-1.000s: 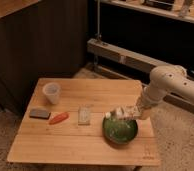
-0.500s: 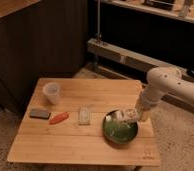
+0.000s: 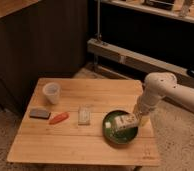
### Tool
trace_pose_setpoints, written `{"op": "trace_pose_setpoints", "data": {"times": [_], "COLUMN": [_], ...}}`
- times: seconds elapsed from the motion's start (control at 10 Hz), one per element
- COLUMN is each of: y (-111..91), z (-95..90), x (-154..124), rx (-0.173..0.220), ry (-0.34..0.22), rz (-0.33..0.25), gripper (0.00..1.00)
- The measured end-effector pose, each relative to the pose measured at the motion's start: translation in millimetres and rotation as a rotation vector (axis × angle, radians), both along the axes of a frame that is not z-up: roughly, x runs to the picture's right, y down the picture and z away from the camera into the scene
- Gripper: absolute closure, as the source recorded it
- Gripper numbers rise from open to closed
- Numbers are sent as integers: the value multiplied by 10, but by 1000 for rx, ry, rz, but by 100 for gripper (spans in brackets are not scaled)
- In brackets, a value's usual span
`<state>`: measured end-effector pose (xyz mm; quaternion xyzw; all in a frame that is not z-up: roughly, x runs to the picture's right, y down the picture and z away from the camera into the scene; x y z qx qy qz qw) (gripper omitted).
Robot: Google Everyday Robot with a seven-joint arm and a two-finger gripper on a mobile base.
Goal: Place the bottle in the ceramic bowl
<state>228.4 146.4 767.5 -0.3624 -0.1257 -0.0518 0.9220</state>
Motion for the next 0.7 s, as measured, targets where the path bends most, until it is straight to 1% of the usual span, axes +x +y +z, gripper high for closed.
{"op": "trace_pose_setpoints", "data": {"times": [0.2,0.3,0.4,0.5,0.6,0.7], "y": [-120,-108,-73,-10,7,27], "z": [-73,-69,-46,30,83,80], "x": [-34,-38,-29,-91,-123,-81], "rx": [6,-1,-6,-12,-4,-5], "ry": [66,73,65,39,27,31], "rz": [19,27,20,0,0,1], "gripper": [68,56,49,37,28,20]}}
